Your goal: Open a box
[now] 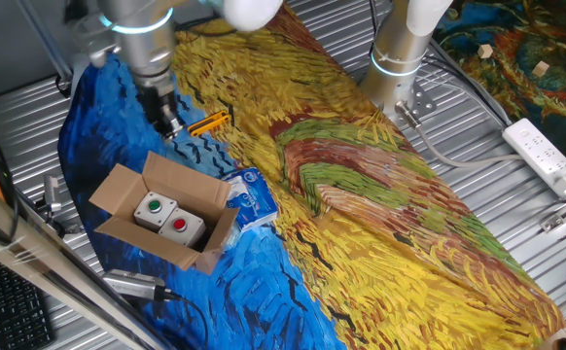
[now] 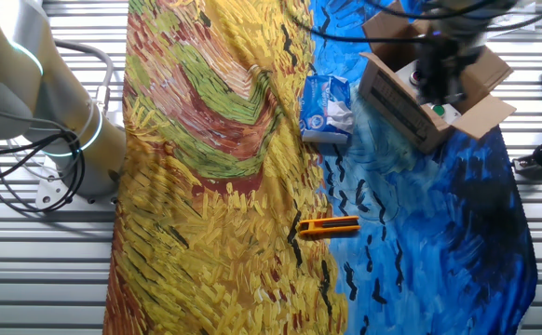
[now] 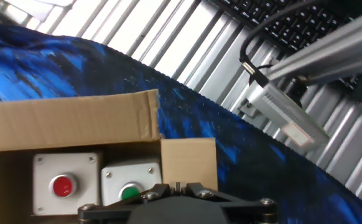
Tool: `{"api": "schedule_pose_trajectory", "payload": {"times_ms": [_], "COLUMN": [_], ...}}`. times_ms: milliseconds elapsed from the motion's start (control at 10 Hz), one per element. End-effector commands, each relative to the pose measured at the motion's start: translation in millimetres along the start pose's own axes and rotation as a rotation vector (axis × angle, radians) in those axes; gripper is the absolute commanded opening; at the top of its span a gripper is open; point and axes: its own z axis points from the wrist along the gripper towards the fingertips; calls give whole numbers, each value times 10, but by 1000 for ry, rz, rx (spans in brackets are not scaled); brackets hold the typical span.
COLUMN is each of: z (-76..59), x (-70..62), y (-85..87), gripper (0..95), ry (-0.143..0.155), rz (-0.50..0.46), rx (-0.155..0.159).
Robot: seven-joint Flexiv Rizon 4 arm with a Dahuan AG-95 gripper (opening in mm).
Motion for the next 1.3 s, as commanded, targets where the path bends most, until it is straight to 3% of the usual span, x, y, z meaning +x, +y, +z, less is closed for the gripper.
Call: {"api": "schedule_pose_trajectory", "payload": {"times_ms": [100, 400, 1300], "z": [-36, -1, 45], "x": [80, 175, 208], "y": [-32, -11, -6], "gripper": [0, 0, 0], "ry": [15, 30, 39], "rz": [23, 95, 38], "rx": [8, 15, 10]}}
